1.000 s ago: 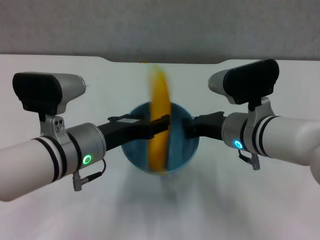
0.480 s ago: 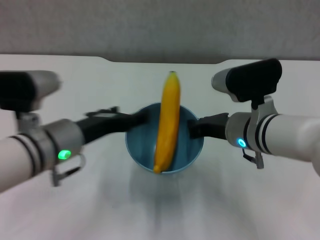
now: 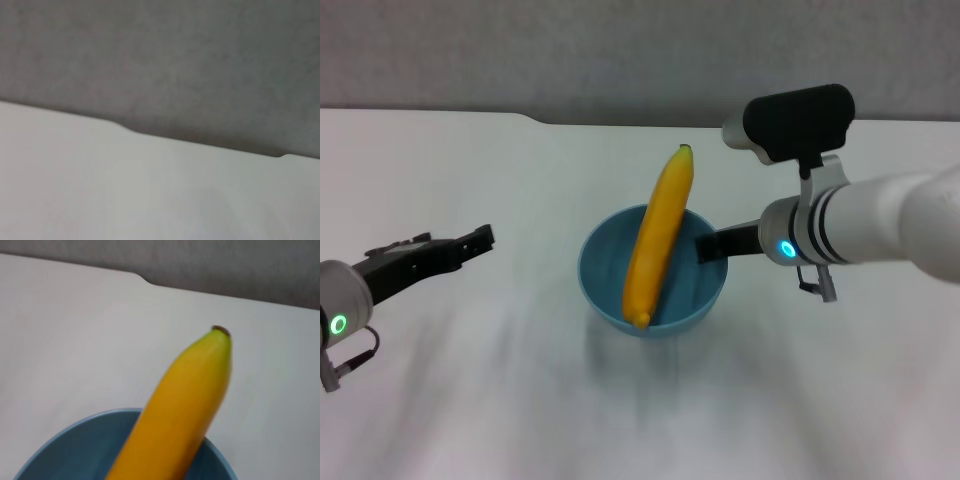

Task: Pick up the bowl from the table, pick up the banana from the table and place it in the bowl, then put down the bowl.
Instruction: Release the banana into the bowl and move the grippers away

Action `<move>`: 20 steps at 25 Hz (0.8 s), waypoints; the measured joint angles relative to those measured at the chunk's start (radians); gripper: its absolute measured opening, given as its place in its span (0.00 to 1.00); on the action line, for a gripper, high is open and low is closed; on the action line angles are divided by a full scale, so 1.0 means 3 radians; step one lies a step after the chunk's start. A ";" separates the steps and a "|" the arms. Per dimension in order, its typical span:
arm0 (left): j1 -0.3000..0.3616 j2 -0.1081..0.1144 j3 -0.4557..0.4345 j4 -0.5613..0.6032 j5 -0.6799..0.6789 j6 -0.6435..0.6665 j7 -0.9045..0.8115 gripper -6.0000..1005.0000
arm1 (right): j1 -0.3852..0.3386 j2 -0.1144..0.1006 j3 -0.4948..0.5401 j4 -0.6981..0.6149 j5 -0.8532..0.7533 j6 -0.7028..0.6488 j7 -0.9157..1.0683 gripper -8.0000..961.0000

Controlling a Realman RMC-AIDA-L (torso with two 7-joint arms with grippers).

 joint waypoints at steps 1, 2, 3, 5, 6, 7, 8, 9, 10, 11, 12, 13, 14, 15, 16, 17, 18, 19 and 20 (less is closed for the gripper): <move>-0.0013 0.0000 -0.0019 0.0044 0.0000 0.0009 0.0000 0.90 | 0.0051 0.0001 -0.0010 -0.0064 0.0027 0.0004 -0.0001 0.11; -0.0027 -0.0001 -0.0032 0.0081 0.0000 0.0016 0.0000 0.90 | 0.0099 0.0001 -0.0026 -0.0137 0.0057 0.0026 -0.0002 0.11; -0.0033 0.0000 -0.0041 0.0097 -0.0001 0.0022 0.0000 0.90 | 0.0129 0.0002 -0.0042 -0.0176 0.0075 0.0051 -0.0004 0.11; -0.0030 0.0001 -0.0072 0.0131 0.0004 0.0038 0.0000 0.90 | 0.0134 0.0009 -0.0092 -0.0179 0.0090 0.0126 -0.0004 0.11; -0.0030 0.0001 -0.0072 0.0131 0.0004 0.0038 0.0000 0.90 | 0.0130 0.0013 -0.0132 -0.0172 0.0117 0.0161 -0.0004 0.11; -0.0027 0.0001 -0.0082 0.0140 0.0006 0.0040 0.0000 0.90 | 0.0127 0.0016 -0.0200 -0.0169 0.0166 0.0201 -0.0004 0.11; -0.0026 0.0001 -0.0085 0.0150 0.0005 0.0041 0.0000 0.90 | 0.0126 0.0019 -0.0277 -0.0167 0.0230 0.0251 -0.0004 0.11; -0.0026 0.0001 -0.0087 0.0157 0.0005 0.0042 0.0000 0.90 | 0.0126 0.0019 -0.0345 -0.0168 0.0280 0.0290 -0.0004 0.11; -0.0028 0.0001 -0.0087 0.0160 0.0004 0.0042 0.0000 0.90 | 0.0123 0.0020 -0.0413 -0.0171 0.0318 0.0335 -0.0004 0.11; -0.0028 0.0001 -0.0087 0.0160 0.0006 0.0045 0.0000 0.90 | 0.0119 0.0021 -0.0474 -0.0171 0.0349 0.0379 -0.0004 0.11; -0.0025 0.0001 -0.0088 0.0162 0.0009 0.0049 0.0000 0.90 | 0.0112 0.0025 -0.0553 -0.0168 0.0378 0.0436 -0.0004 0.12; -0.0021 0.0001 -0.0088 0.0168 0.0010 0.0056 0.0000 0.90 | 0.0105 0.0029 -0.0623 -0.0164 0.0405 0.0478 -0.0004 0.12; -0.0021 0.0001 -0.0088 0.0186 0.0009 0.0062 0.0000 0.90 | 0.0099 0.0032 -0.0684 -0.0161 0.0435 0.0512 -0.0004 0.12; -0.0023 0.0001 -0.0089 0.0201 0.0009 0.0066 0.0000 0.90 | 0.0089 0.0033 -0.0740 -0.0160 0.0468 0.0538 -0.0004 0.12; -0.0028 0.0001 -0.0089 0.0230 0.0009 0.0067 0.0000 0.90 | 0.0073 0.0035 -0.0787 -0.0159 0.0498 0.0556 -0.0003 0.12; -0.0035 0.0001 -0.0090 0.0259 0.0006 0.0068 0.0000 0.90 | 0.0059 0.0035 -0.0809 -0.0159 0.0516 0.0562 -0.0003 0.12; -0.0038 0.0001 -0.0090 0.0276 0.0002 0.0068 0.0000 0.90 | 0.0038 0.0035 -0.0830 -0.0158 0.0536 0.0565 -0.0003 0.12; -0.0038 0.0001 -0.0091 0.0288 0.0000 0.0068 0.0000 0.90 | 0.0017 0.0035 -0.0846 -0.0158 0.0557 0.0566 -0.0002 0.12; -0.0038 0.0001 -0.0092 0.0296 0.0000 0.0068 0.0000 0.90 | -0.0002 0.0036 -0.0859 -0.0155 0.0576 0.0566 -0.0002 0.12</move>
